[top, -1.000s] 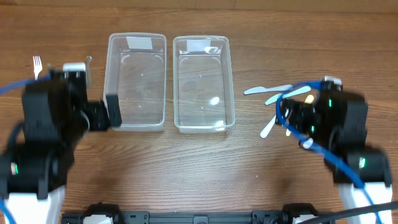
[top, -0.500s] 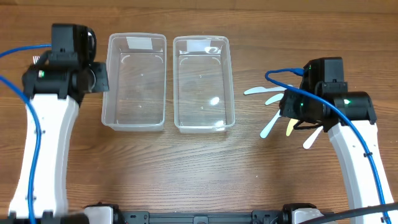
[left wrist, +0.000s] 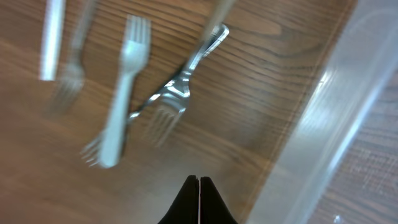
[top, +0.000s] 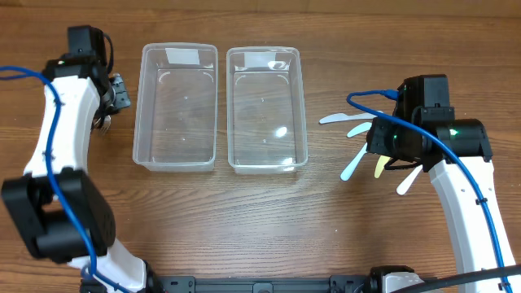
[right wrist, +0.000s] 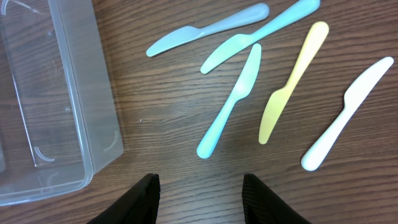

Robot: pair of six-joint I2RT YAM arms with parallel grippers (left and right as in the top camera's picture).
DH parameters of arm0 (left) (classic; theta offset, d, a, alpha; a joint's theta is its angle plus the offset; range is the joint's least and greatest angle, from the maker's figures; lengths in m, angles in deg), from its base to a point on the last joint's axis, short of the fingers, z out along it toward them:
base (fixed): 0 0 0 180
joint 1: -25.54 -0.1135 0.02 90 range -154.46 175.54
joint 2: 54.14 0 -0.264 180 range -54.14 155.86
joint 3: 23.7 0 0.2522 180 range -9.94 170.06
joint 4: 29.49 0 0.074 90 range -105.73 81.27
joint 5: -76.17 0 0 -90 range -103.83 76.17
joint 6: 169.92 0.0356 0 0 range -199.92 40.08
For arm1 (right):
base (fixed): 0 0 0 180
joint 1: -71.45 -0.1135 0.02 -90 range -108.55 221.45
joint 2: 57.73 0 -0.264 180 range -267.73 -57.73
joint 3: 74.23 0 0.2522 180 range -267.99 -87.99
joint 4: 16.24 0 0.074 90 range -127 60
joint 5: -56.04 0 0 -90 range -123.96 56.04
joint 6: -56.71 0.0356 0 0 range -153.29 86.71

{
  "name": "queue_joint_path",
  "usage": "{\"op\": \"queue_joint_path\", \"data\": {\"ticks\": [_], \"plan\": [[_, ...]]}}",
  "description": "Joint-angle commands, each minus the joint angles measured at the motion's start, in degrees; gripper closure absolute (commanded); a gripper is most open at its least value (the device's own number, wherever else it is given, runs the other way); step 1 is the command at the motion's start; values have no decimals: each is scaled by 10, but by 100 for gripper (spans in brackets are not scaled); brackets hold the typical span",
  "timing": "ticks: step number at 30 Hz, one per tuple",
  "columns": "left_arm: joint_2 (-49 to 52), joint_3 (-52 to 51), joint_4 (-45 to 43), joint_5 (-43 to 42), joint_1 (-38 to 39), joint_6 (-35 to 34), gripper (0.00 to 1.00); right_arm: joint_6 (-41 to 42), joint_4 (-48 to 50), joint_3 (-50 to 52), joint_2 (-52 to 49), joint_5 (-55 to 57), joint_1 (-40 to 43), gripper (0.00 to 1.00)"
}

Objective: Pack container

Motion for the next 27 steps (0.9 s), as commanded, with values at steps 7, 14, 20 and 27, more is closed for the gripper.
{"op": "queue_joint_path", "data": {"ticks": [7, 14, 20, 27], "plan": [[81, 12, -62, -175, 2, 58, 96, -2, -3, -16, 3, 7, 2, 55], [82, 12, -91, -326, 2, 103, 96, -2, -3, -16, 3, 7, 2, 55], [82, 13, -93, -340, 2, 109, 96, -2, -3, -16, 3, 7, 2, 55], [80, 13, -91, -344, 2, 109, 96, -4, 0, -16, 3, 8, 2, 53]]}}
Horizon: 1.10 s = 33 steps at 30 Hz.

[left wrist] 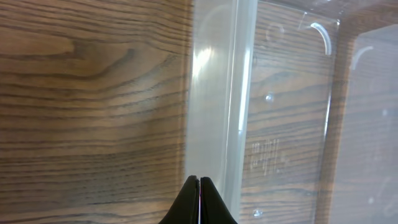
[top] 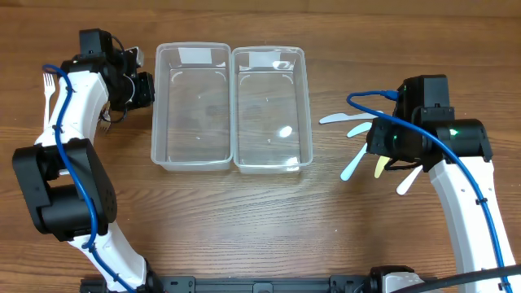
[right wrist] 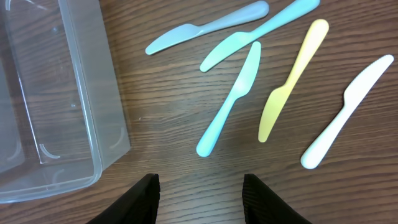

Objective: Pack container

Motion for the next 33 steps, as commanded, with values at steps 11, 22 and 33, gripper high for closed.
{"op": "queue_joint_path", "data": {"ticks": [11, 22, 33], "plan": [[-69, 122, 123, 233, 1, 6, 61, -9, 3, -16, 3, 8, 2, 42], [-141, 168, 311, 299, -70, 8, 34, -10, 3, -16, 3, 8, 2, 41], [-123, 167, 246, 179, -194, 12, 16, -10, 3, -16, 2, 7, 2, 41]]}}
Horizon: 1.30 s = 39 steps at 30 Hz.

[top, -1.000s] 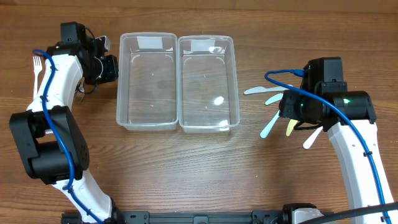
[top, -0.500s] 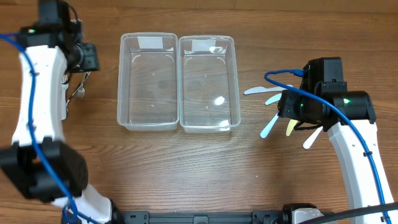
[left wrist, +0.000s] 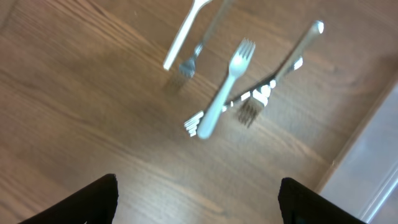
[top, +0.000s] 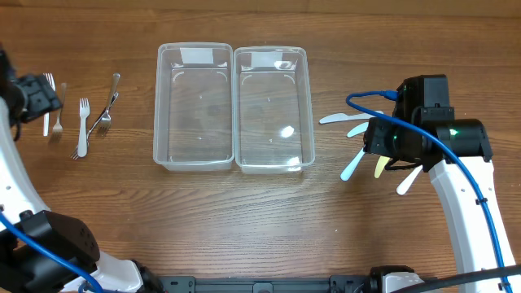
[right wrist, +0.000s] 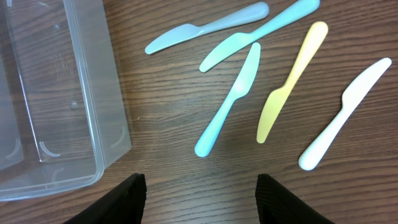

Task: Pack container
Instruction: 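Lower the left gripper and grasp the white plastic fork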

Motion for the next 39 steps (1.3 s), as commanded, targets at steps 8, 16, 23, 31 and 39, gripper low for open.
{"op": "queue_joint_path", "data": {"ticks": [8, 16, 23, 31, 39], "plan": [[125, 4, -87, -113, 13, 113, 16, -2, 1, -15, 2, 6, 2, 41], [208, 4, -132, -113, 14, 134, 16, -2, -3, -15, 2, 6, 2, 41], [266, 4, -143, -107, 15, 128, 18, -2, -9, -15, 2, 6, 2, 41], [301, 4, -148, -79, 18, 123, 18, -2, -12, -15, 2, 6, 2, 41], [314, 4, -155, -62, 18, 117, 18, -2, -13, -15, 2, 6, 2, 41]]}}
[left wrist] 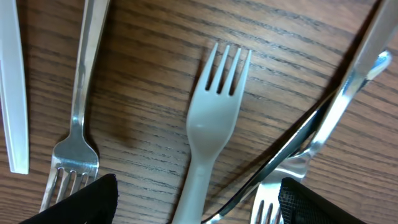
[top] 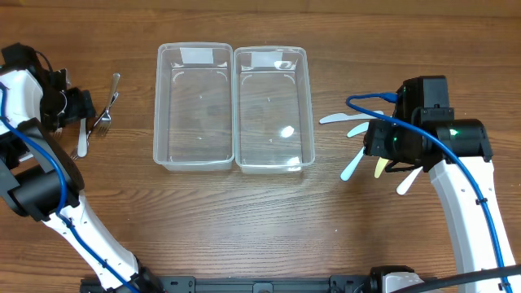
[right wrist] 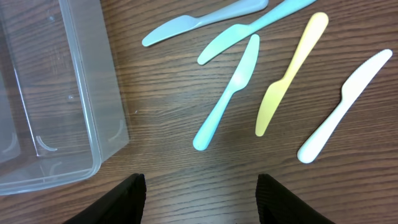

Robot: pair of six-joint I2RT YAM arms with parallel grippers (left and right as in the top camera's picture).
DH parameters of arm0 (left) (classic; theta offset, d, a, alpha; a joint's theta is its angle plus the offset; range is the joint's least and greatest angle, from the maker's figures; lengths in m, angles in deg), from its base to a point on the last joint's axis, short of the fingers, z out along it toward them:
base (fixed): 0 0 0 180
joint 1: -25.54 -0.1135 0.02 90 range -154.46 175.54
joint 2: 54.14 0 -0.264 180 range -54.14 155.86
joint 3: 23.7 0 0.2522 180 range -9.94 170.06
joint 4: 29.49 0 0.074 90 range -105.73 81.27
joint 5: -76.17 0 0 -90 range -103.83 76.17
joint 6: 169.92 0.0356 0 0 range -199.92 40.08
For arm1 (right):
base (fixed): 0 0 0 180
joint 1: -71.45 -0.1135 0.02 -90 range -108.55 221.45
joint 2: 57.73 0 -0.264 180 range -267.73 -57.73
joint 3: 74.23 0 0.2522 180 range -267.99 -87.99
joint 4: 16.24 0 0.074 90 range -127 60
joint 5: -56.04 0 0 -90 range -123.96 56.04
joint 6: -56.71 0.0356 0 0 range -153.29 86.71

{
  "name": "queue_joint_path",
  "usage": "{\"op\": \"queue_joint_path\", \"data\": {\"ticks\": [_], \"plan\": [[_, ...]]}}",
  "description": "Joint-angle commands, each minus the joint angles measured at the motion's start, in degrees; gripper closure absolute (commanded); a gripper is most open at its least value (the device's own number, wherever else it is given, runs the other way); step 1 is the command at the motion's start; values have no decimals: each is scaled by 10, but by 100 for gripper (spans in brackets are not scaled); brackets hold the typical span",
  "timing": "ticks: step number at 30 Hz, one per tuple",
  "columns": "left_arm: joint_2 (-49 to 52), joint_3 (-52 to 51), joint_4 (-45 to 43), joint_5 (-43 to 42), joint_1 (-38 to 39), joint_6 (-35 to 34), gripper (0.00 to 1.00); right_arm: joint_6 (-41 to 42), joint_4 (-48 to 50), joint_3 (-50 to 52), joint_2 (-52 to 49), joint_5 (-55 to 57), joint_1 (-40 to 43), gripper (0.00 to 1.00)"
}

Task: Pack container
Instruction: 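Lower the left gripper and grasp the white plastic fork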

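Two clear plastic containers stand side by side, touching: the left one (top: pixel 191 49) and the right one (top: pixel 270 51), both empty. Left of them lie several forks. A white plastic fork (left wrist: pixel 211 130) lies between a metal fork (left wrist: pixel 78 124) and two crossed metal forks (left wrist: pixel 323 124). My left gripper (left wrist: pixel 198 205) is open and low, its fingers either side of the white fork's handle. Right of the containers lie plastic knives: pale blue (right wrist: pixel 199 22), two teal (right wrist: pixel 227 93), yellow (right wrist: pixel 292 74), white (right wrist: pixel 345 109). My right gripper (right wrist: pixel 200 199) hangs open just short of them, holding nothing.
A white utensil handle (left wrist: pixel 13 93) lies at the far left of the fork group. The right container's corner (right wrist: pixel 93 93) sits left of the right gripper. A blue cable loops off each arm. The wooden table (top: pixel 260 228) runs under everything.
My left gripper, open at both moments, was high over the far left of the table; now it is low over the forks, straddling the white one. The right gripper has barely shifted.
At first my left gripper was shut beside the left container, with a gap between the containers. Then it was shut against that container's wall and the containers touched. Later it was open, high over the forks, and the right gripper had opened wider. Now the left is low over the forks.
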Motion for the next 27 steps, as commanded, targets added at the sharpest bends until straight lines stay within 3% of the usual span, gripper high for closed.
{"op": "queue_joint_path", "data": {"ticks": [1, 20, 22, 25, 27], "plan": [[16, 5, -8, 10, 4, -2, 17, -1, 1, -15, 2, 6, 2, 41], [49, 5, -34, 31, 25, -34, 17, -1, -3, -15, 2, 6, 2, 40], [49, 5, -32, 31, 25, -41, 22, -1, -3, -15, 2, 6, 2, 40], [49, 5, -24, 31, 25, -41, 41, -1, -3, -15, 2, 6, 2, 40], [49, 5, -18, 31, 25, -41, 45, -1, -3, -15, 2, 6, 2, 40]]}}
